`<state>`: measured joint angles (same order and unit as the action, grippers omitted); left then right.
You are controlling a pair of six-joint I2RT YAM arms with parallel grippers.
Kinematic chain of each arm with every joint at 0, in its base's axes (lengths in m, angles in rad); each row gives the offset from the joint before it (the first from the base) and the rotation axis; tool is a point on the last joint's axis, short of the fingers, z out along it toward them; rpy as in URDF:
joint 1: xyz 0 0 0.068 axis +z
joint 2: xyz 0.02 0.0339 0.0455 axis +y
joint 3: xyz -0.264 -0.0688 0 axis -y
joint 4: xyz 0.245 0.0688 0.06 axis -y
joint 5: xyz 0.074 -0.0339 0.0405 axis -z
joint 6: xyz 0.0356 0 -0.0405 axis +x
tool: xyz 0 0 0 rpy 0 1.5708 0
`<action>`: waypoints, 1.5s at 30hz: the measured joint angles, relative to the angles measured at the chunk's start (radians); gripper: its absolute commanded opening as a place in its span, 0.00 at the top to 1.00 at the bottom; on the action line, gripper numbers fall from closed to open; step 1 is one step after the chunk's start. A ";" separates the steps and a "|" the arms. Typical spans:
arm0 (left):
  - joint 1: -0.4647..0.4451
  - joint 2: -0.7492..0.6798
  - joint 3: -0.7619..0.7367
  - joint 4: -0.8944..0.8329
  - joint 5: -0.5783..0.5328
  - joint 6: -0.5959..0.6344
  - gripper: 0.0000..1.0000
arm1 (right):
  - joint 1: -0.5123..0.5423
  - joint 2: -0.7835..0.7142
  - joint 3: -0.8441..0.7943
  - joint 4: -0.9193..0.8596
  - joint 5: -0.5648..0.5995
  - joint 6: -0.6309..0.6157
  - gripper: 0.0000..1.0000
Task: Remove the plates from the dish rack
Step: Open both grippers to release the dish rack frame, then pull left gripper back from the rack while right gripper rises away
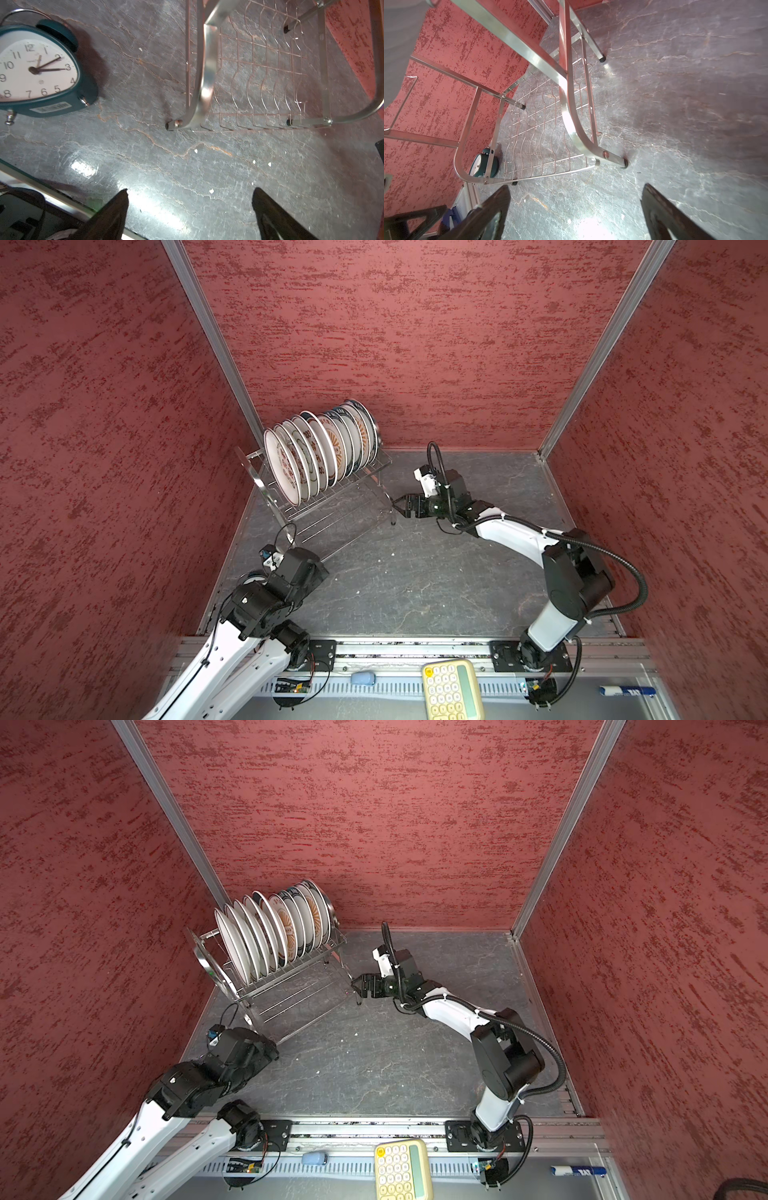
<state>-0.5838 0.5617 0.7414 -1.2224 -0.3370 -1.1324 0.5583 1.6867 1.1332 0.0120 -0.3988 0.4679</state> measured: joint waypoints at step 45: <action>-0.307 0.467 -0.035 0.624 0.201 0.299 0.00 | 0.066 -0.014 0.793 -0.537 0.169 -0.472 0.28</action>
<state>-0.8906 1.0290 0.7059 -0.5987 -0.1360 -0.8333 0.6247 1.6730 1.9259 -0.5251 -0.2298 -0.0036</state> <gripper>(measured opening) 0.994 0.745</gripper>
